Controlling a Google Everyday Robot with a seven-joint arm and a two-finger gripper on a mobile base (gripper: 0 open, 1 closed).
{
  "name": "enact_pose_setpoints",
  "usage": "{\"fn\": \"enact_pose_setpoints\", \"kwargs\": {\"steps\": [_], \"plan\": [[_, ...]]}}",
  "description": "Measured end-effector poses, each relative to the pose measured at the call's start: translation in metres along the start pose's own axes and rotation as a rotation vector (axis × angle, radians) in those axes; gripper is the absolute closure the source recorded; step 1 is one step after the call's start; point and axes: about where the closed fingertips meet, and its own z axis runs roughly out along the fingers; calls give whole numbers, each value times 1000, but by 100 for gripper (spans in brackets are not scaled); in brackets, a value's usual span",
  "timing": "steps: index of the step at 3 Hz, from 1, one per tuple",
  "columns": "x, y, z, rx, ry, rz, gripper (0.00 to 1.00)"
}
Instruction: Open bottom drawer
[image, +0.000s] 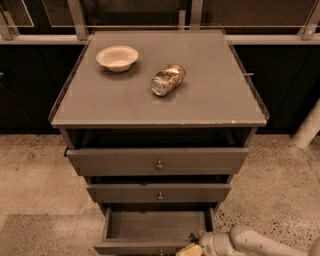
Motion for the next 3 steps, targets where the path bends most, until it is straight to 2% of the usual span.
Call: {"fn": "enact_pose_setpoints", "kwargs": {"steps": [1,2,3], "plan": [[12,4,-12,17,9,37,0],[11,6,-13,18,10,40,0],[24,20,-36,53,7,66,0]]}}
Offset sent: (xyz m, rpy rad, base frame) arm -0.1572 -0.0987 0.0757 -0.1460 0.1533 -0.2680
